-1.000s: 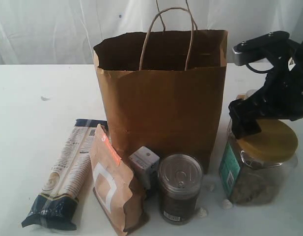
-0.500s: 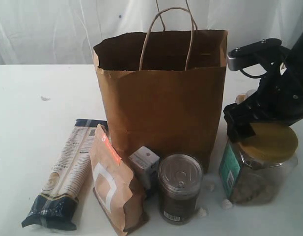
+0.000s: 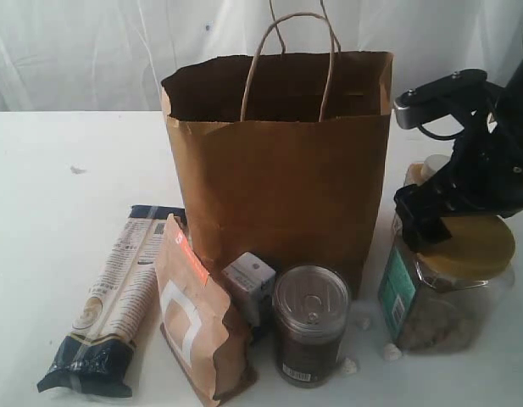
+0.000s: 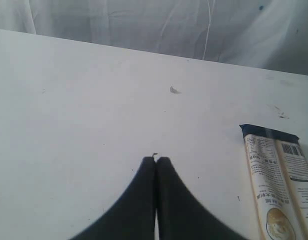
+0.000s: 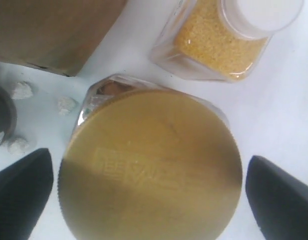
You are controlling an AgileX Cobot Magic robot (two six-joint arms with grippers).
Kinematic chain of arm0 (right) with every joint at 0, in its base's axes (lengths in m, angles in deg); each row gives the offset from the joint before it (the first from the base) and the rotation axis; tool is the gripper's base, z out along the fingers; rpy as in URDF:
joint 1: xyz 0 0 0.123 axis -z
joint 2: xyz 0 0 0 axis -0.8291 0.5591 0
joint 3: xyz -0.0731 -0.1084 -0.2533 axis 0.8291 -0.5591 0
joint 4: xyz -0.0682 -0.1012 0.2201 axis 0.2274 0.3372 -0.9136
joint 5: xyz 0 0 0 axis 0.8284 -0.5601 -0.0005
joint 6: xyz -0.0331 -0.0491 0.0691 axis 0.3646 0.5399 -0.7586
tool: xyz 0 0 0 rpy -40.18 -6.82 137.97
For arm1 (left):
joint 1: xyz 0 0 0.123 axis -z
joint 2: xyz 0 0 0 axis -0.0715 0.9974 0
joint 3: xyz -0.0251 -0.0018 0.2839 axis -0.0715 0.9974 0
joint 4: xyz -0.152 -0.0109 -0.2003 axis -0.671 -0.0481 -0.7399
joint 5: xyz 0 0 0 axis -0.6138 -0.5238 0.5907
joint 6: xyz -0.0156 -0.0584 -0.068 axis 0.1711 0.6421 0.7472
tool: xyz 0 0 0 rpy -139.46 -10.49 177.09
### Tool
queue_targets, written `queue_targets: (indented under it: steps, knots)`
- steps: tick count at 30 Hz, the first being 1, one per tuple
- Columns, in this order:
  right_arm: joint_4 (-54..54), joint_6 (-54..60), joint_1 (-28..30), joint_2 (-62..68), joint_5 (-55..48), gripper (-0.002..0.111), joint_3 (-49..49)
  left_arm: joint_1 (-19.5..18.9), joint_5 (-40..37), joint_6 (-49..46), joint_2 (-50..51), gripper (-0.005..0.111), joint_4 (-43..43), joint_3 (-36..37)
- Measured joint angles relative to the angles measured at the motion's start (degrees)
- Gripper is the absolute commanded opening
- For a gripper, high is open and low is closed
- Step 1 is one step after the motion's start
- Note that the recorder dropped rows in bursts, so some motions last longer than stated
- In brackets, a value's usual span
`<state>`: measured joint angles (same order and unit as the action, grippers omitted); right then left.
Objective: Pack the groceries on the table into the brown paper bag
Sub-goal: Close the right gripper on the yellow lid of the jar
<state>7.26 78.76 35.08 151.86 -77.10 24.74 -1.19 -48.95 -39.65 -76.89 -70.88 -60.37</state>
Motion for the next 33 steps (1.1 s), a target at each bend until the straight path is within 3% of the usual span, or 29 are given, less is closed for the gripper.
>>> queue_targets:
  steps: [25,27,29,33]
  knots:
    - [-4.7,0.4,0.0,1.6,3.6,0.094,-3.7,0.0,0.0,0.0,0.0,0.0,0.0,0.0]
    - [-4.9,0.4,0.0,1.7,3.6,0.086,-3.6,0.0,0.0,0.0,0.0,0.0,0.0,0.0]
    - [-4.9,0.4,0.0,1.7,4.0,0.071,-3.5,0.0,0.0,0.0,0.0,0.0,0.0,0.0]
    - [-4.9,0.4,0.0,1.8,4.1,0.024,-3.5,0.0,0.0,0.0,0.0,0.0,0.0,0.0]
